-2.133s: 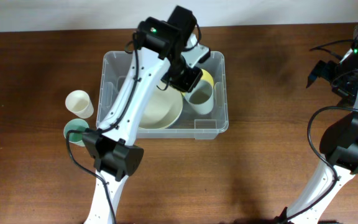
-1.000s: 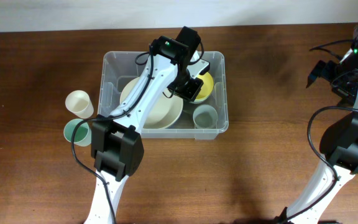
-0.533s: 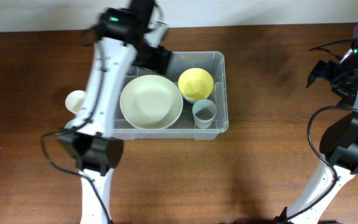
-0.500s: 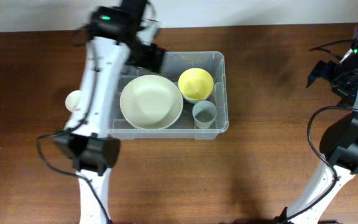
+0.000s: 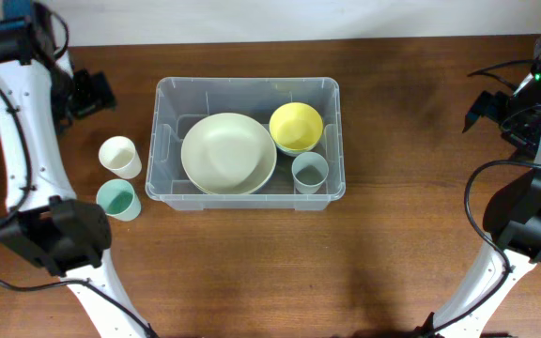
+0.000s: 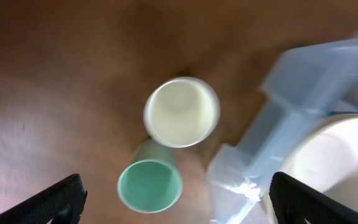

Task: Pack container
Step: 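Release the grey cup and move the left gripper to the cream cup, then lift the cream cup and carry it over the grey cup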

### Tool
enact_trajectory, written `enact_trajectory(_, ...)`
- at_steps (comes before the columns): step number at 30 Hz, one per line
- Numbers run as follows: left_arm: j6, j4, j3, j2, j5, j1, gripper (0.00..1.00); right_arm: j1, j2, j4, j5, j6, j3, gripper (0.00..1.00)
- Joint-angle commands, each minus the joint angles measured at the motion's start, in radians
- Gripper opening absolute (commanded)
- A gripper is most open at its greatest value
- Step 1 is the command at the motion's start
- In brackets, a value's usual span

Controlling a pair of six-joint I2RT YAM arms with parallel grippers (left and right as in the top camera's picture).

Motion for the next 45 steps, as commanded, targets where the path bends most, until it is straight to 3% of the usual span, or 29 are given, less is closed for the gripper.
enact_trajectory(1,-0.013,0.002,-0.117,-0.019,0.019,0.054,0.96,-0.006,-0.039,0.0,0.004,-0.006,-0.003,0.99)
enact_trajectory(15,0.06,0.264,-0.489,-0.019,0.024,0.076,0.96,-0.006,-0.039,0.0,0.005,-0.006,-0.003,0.99)
enact_trajectory(25,0.108,0.413,-0.587,-0.019,0.039,0.076,0.89,-0.006,-0.039,0.0,0.004,-0.006,-0.003,0.99)
enact_trajectory(27,0.111,0.417,-0.588,-0.019,0.047,0.076,0.69,-0.006,-0.039,0.0,0.005,-0.006,-0.003,0.99)
enact_trajectory(29,0.11,0.42,-0.588,-0.019,0.05,0.076,0.29,-0.006,-0.039,0.0,0.005,-0.006,-0.003,0.99)
enact_trajectory(31,0.11,0.429,-0.588,-0.019,0.049,0.076,0.07,-0.006,-0.039,0.0,0.004,-0.006,-0.003,0.99)
enact_trajectory(33,0.11,0.451,-0.587,-0.019,0.049,0.076,0.01,-0.006,-0.039,0.0,0.004,-0.006,-0.003,0.99)
enact_trajectory(38,0.077,0.508,-0.494,-0.019,0.05,0.117,0.01,-0.006,-0.039,0.0,0.004,-0.006,-0.003,0.99)
enact_trajectory(45,0.072,0.384,-0.092,-0.024,0.136,0.213,0.01,-0.006,-0.039,0.0,0.004,-0.006,-0.003,0.99)
